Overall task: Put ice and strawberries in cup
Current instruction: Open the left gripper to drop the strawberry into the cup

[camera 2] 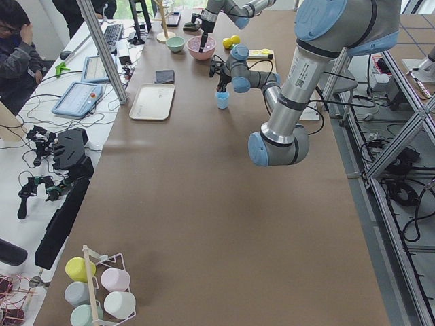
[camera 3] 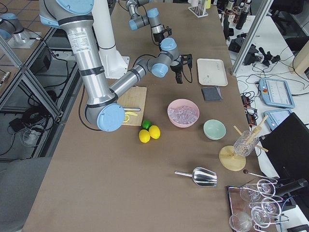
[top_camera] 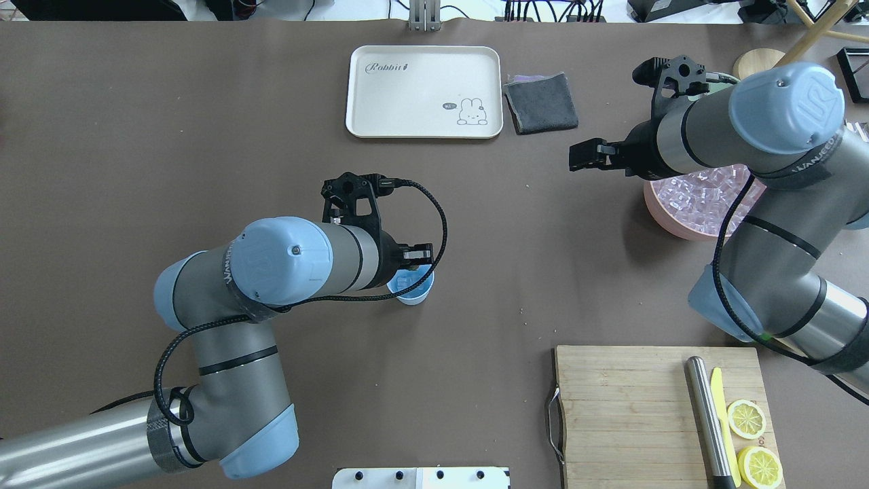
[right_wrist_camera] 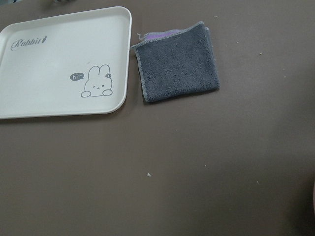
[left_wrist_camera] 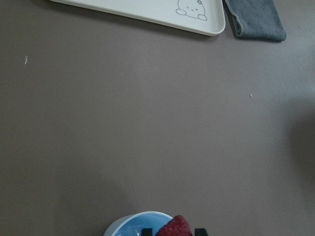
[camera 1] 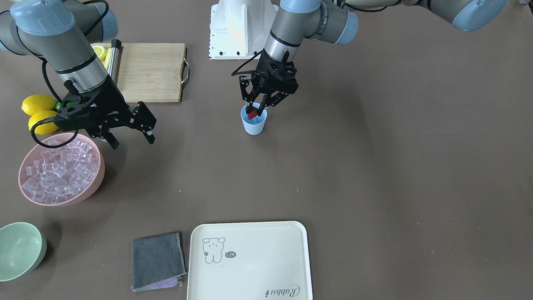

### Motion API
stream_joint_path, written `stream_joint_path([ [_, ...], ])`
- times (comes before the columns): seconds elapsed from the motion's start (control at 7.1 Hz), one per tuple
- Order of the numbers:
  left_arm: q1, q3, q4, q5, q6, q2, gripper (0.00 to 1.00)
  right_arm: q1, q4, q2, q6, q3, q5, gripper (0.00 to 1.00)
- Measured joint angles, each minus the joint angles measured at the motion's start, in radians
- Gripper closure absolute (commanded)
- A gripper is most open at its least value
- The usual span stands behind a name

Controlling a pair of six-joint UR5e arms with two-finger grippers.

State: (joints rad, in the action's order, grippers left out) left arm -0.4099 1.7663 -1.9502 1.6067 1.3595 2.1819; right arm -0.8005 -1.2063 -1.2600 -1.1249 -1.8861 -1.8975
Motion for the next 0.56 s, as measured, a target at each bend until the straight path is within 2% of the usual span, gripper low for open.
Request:
stream_joint_path([
  [0.42,0.002,0.025,0.001,-0.025,-0.03,-0.02,0.02,-0.012,-0.006,0.0,0.0,0.0,-0.006,0.0],
  [0.56,-0.011,0.037,0.009,-0.027,-0.074,-0.027,0.02,-0.03,-0.007,-0.001,0.001,0.002,-0.031,0.0],
])
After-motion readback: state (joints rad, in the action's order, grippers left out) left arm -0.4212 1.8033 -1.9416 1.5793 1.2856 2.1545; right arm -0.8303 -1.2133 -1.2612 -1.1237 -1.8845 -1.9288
